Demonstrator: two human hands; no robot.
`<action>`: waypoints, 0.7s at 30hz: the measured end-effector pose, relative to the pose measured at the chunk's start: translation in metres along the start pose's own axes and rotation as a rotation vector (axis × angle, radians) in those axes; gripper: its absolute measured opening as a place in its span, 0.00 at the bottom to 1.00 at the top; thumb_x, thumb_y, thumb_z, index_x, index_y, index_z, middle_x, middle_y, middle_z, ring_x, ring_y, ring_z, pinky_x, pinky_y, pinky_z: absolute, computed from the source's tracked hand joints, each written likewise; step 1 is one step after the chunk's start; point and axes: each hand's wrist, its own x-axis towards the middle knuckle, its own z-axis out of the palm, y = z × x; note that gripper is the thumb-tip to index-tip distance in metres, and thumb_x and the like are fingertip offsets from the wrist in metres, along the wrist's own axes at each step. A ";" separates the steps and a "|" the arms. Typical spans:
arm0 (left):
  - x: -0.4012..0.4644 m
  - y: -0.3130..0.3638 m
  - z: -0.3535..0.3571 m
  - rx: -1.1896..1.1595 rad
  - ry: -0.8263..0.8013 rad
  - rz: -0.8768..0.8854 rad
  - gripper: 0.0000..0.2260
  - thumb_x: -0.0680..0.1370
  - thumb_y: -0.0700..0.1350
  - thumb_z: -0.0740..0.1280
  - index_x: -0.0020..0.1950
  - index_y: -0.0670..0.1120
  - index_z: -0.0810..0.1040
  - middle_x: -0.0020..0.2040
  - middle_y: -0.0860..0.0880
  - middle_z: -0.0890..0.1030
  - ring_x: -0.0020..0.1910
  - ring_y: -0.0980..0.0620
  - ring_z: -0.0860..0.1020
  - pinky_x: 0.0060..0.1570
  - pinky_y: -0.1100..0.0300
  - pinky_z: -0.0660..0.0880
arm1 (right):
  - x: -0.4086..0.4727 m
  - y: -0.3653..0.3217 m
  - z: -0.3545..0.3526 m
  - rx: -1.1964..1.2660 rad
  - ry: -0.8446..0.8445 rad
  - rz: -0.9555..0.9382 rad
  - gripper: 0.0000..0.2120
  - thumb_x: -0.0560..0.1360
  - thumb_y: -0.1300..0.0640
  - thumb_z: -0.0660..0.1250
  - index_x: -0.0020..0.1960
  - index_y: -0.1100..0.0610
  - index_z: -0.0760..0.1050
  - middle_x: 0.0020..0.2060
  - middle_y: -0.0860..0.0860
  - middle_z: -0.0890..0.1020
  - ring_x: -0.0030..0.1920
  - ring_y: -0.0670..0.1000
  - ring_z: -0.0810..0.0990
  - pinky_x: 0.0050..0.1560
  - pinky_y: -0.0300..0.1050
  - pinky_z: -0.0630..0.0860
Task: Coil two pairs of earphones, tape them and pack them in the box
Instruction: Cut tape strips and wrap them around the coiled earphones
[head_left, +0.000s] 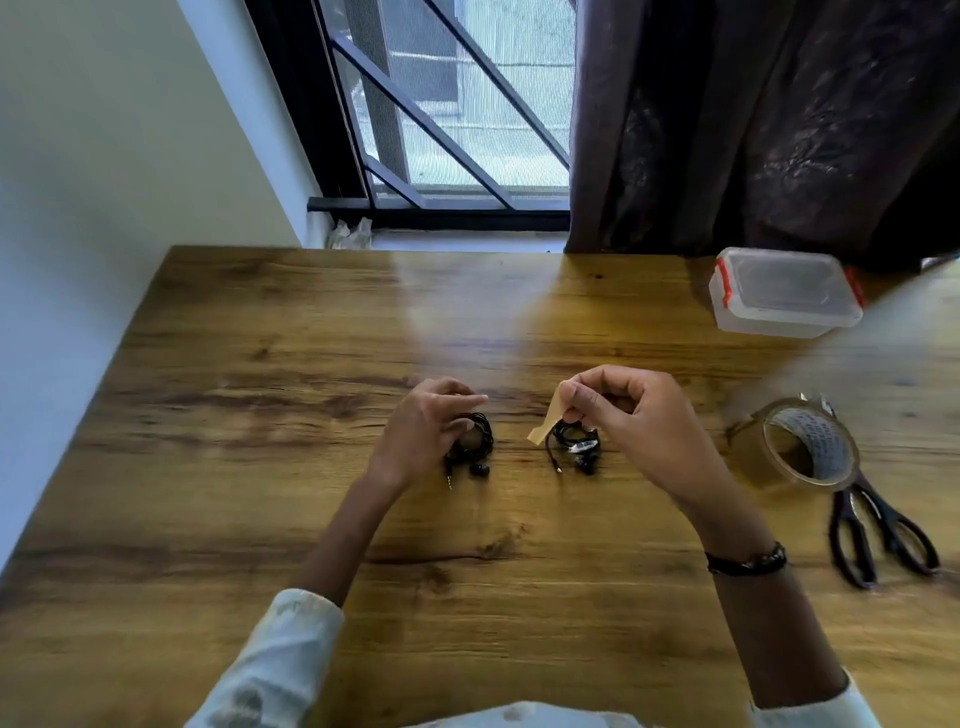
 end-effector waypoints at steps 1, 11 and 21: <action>0.002 -0.001 -0.001 0.049 -0.044 0.049 0.16 0.74 0.39 0.72 0.60 0.51 0.81 0.57 0.52 0.80 0.53 0.59 0.74 0.51 0.75 0.68 | 0.001 0.002 0.000 0.000 0.005 0.012 0.14 0.71 0.48 0.68 0.49 0.58 0.82 0.40 0.51 0.86 0.42 0.47 0.85 0.51 0.51 0.82; 0.005 -0.011 0.004 0.220 0.001 0.298 0.08 0.75 0.39 0.70 0.52 0.45 0.84 0.47 0.45 0.82 0.43 0.49 0.80 0.41 0.57 0.81 | 0.007 0.008 0.001 -0.012 0.005 0.052 0.12 0.72 0.49 0.67 0.48 0.55 0.82 0.40 0.52 0.86 0.43 0.50 0.85 0.52 0.53 0.81; -0.001 -0.008 0.007 0.234 0.066 0.305 0.08 0.74 0.35 0.70 0.52 0.40 0.80 0.48 0.43 0.84 0.46 0.46 0.83 0.43 0.54 0.82 | 0.012 0.004 0.006 -0.022 0.027 0.050 0.09 0.75 0.53 0.68 0.49 0.57 0.81 0.40 0.51 0.86 0.43 0.48 0.85 0.51 0.51 0.82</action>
